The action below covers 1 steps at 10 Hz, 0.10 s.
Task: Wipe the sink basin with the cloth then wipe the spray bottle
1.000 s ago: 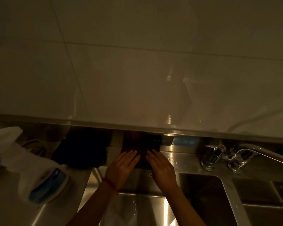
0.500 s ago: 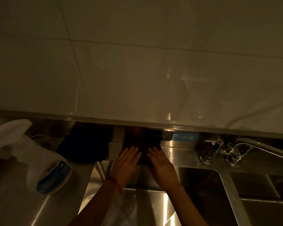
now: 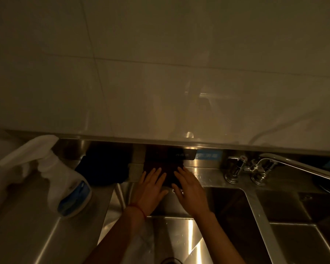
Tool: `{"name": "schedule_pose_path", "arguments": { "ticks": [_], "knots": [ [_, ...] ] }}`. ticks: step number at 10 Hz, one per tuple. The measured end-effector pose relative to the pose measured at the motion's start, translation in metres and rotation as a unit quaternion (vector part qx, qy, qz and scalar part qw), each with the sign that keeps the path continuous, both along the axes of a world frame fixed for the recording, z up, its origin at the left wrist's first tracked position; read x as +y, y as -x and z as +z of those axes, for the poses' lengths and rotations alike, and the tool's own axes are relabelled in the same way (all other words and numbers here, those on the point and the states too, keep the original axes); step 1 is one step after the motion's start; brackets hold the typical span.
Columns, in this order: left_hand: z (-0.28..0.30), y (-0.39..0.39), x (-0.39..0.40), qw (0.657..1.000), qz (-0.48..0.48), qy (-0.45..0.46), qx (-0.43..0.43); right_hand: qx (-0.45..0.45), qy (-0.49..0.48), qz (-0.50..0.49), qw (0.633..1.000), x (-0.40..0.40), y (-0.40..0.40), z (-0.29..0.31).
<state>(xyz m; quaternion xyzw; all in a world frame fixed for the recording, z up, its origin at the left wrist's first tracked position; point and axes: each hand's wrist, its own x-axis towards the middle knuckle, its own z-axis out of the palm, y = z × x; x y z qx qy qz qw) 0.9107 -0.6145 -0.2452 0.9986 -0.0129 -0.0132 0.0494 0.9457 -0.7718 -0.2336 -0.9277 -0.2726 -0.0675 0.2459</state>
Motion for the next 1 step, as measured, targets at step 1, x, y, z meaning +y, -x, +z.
{"name": "schedule_pose_path", "arguments": {
  "ticks": [1],
  "knots": [
    [0.0088,0.0064,-0.0014,1.000,-0.002,0.010,0.000,0.007,0.009,-0.017,1.000,-0.0007,0.0062,0.0079]
  ]
}}
